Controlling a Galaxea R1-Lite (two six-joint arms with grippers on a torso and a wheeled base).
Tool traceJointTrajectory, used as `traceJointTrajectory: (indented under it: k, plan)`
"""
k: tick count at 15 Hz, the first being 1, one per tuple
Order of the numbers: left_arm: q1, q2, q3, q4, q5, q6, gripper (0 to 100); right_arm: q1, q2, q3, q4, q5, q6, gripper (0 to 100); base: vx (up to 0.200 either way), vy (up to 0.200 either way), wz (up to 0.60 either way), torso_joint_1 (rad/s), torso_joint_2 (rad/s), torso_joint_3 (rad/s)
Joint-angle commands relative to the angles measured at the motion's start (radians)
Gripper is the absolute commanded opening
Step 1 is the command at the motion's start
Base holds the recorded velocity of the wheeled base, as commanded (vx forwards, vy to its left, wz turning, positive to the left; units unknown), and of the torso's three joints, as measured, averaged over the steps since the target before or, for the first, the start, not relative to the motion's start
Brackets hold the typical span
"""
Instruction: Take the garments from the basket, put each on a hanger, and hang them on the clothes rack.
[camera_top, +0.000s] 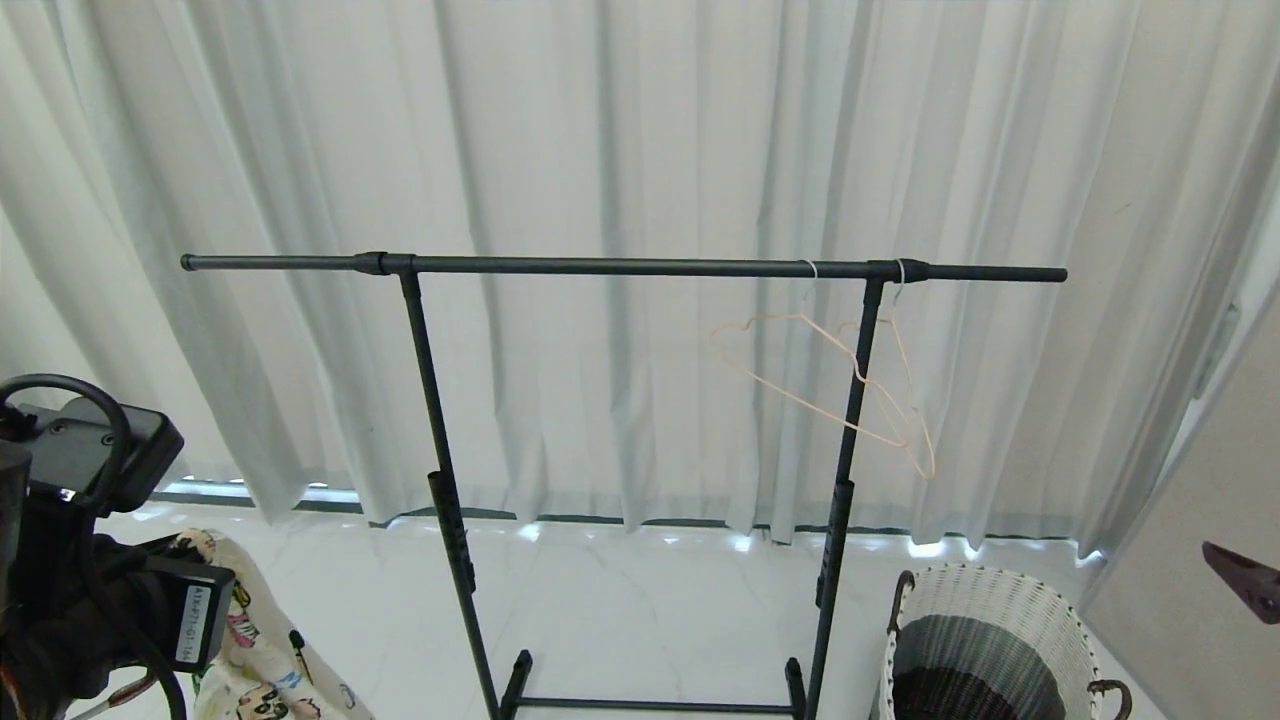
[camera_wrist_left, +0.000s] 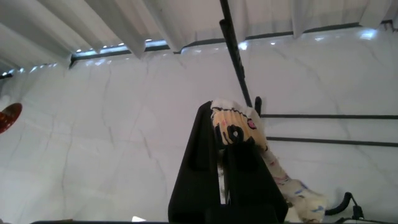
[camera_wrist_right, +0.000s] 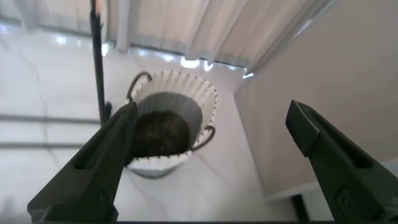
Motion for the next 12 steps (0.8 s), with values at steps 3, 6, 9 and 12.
traceJointTrajectory:
  k: [3,6,9,12]
  plan:
    - [-0.001,-0.005,-0.002,0.001,0.001,0.003,0,-0.058,0.111,-0.115,-0.048,0.099,0.067,100,0.0,0.0,0.0,0.0,0.0,0.0]
    - [-0.004,-0.006,-0.005,0.001,0.001,0.003,0,-0.061,0.176,-0.205,-0.048,0.196,0.085,100,0.2,0.0,0.0,-0.002,0.01,0.001]
    - [-0.006,-0.006,-0.005,0.001,0.001,0.003,0,-0.057,0.229,-0.259,-0.048,0.213,0.099,100,0.2,0.0,0.0,0.001,0.0,0.001]
    - [-0.007,-0.006,-0.005,0.001,0.001,0.004,0,-0.055,0.245,-0.271,-0.045,0.213,0.128,100,0.2,0.0,0.0,0.009,0.0,0.001]
